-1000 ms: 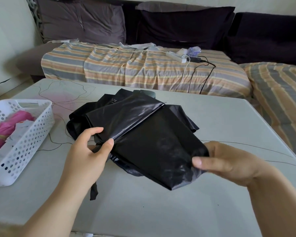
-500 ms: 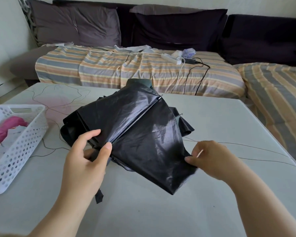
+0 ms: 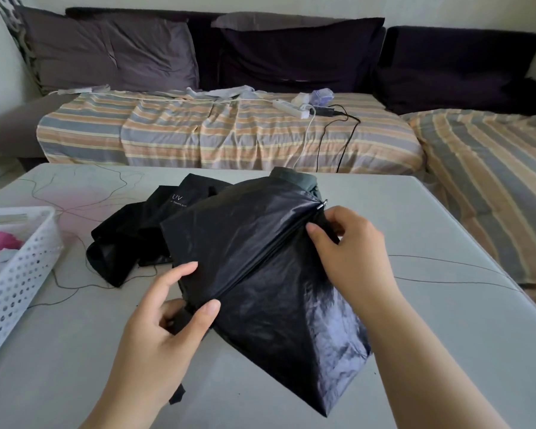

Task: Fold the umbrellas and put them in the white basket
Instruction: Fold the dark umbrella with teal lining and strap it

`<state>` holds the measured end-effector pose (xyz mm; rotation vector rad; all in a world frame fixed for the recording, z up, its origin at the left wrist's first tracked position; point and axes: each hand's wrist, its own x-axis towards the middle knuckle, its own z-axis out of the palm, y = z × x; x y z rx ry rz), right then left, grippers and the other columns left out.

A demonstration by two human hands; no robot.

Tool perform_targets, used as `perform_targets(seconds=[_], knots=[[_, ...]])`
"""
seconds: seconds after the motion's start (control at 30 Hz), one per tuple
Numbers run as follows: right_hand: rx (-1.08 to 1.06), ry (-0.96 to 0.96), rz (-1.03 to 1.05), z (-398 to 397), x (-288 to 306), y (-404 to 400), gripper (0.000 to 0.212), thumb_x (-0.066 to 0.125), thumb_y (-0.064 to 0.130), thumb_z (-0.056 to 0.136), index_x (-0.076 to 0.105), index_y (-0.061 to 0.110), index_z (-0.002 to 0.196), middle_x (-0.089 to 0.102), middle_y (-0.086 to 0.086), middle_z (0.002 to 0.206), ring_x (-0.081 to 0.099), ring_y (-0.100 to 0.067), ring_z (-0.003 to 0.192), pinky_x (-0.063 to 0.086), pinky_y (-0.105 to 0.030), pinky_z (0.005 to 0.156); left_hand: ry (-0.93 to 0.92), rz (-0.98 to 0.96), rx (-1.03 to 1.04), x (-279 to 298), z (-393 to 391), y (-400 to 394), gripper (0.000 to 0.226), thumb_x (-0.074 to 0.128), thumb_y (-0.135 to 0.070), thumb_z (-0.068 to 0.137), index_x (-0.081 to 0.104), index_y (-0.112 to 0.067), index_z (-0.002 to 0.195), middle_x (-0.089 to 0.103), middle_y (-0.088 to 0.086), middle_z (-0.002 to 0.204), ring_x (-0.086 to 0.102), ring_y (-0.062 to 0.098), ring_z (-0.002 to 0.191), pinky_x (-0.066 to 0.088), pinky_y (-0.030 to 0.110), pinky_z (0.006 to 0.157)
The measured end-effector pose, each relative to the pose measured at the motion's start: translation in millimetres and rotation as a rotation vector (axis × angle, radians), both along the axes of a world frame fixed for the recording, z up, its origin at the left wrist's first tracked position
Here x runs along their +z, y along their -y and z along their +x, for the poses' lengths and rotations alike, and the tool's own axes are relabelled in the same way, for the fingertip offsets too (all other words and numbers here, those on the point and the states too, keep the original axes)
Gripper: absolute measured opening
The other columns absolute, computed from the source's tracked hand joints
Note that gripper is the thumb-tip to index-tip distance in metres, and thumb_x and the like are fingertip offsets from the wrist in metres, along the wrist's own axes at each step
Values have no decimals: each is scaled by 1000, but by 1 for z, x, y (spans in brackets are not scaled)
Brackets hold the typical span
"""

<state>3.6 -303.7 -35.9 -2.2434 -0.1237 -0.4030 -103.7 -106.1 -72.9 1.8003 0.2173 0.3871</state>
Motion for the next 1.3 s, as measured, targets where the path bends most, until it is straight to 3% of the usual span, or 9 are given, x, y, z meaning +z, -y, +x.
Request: perform_targets(seconds=[0.17,0.23,0.3,0.37,0.47,0.9,1.1,1.2,1.3], knots=[[-92,21,105,0,-1,2,21,63,31,90,59,17,75,62,9,76,54,-1,70,36,-6,57,-11,-92,40,-2,3,0,38,69,-20,80,59,-52,98,52,-1,47,46,18,45,41,21,45],[-143,74,221,-1,1,3,10,61,33,91,58,26,86,59,10,91,53,5,79,37,-4,63,-18,-178,67,-1,5,0,34,66,-17,84,61,-46,99,53,2,47,45,16,40,39,18,39],[-206,101,338,-3,2,6,13,56,38,92,51,28,99,53,8,101,53,2,82,40,-15,70,-18,-249,86,0,7,-1,30,64,-16,86,61,-42,100,53,10,47,43,16,37,36,20,35],[-216,61,382,-3,2,8,15,54,41,92,52,26,95,56,9,92,54,-1,75,42,-23,70,-9,-281,110,2,8,-2,27,63,-17,87,62,-41,99,54,9,45,43,16,36,34,20,33],[-88,-22,374,-4,3,5,16,57,38,92,61,26,82,63,12,71,56,3,63,41,-11,59,4,-289,123,2,9,-2,27,62,-17,87,63,-42,98,55,8,45,45,16,36,35,21,33],[-34,-106,606,-1,19,10,18,68,15,88,62,22,73,71,0,65,57,-18,59,50,-41,61,-10,-142,-68,2,-5,5,38,65,-10,80,64,-45,95,51,15,46,45,12,35,37,16,38],[106,-147,504,-8,30,7,56,47,62,89,62,8,88,67,-10,72,65,-24,71,56,-38,70,22,-81,-47,1,-5,8,33,67,-24,71,63,-48,93,56,10,48,46,12,38,40,14,43],[66,-220,230,-11,30,4,38,66,55,80,60,17,81,61,7,66,60,-10,63,43,-22,54,43,-22,-4,-1,-7,11,37,66,-36,61,59,-54,93,66,-2,58,52,11,45,42,12,51],[17,-188,295,-7,22,7,37,67,37,86,58,2,76,60,-22,69,55,-29,61,41,-29,57,54,24,28,-5,-8,14,39,65,-38,62,57,-55,97,68,-5,63,57,15,54,43,13,56]])
